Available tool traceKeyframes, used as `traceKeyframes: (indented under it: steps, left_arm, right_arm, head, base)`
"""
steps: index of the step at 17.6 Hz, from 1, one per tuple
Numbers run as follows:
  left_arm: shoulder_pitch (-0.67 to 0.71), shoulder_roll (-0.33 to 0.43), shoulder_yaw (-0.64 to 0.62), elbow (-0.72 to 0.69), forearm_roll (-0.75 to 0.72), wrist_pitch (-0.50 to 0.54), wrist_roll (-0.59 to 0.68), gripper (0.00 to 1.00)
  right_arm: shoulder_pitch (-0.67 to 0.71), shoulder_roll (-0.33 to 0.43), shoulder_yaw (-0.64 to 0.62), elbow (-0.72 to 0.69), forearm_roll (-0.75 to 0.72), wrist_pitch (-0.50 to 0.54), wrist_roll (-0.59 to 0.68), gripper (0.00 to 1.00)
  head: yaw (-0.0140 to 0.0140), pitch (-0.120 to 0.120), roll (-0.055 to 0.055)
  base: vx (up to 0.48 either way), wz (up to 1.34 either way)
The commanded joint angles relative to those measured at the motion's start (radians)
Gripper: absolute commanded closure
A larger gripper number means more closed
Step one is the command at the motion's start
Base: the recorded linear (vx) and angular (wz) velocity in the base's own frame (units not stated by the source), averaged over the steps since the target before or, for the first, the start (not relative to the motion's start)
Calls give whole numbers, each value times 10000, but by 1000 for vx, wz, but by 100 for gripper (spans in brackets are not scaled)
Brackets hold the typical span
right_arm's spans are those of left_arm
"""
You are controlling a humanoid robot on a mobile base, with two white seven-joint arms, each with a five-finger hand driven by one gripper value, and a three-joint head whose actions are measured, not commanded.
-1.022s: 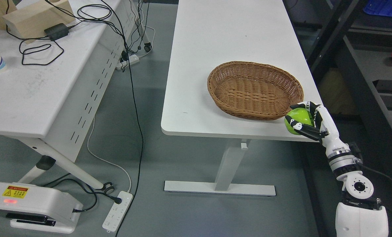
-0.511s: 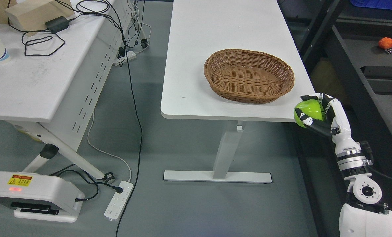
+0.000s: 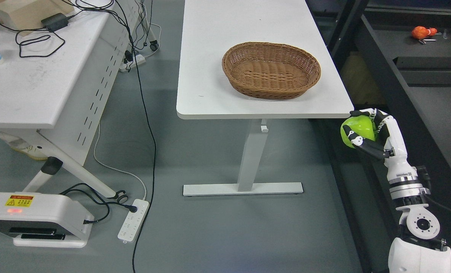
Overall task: Place green apple on left shelf middle layer
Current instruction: 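Carry the held apple toward the black fruit shelf while turning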
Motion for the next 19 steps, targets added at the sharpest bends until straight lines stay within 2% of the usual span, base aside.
traceKeyframes:
  steps: [1,11,19]
  left_arm:
    - [0,175,0,0,0,-3,3,0]
    - [0,175,0,0,0,-3,-12,0]
    - [0,175,0,0,0,-3,3,0]
  right_arm:
    - [-41,926,-179,-72,56,-16,-284,97]
    - [311,926,893,66,577,-16,-3765,100]
    - [572,926,1017,51,378,-399,-4014,100]
  head:
    - [0,0,0]
    - [0,0,0]
    - [0,0,0]
  base:
    - [-175,-155]
    - [-188,-248]
    - [-187,-390]
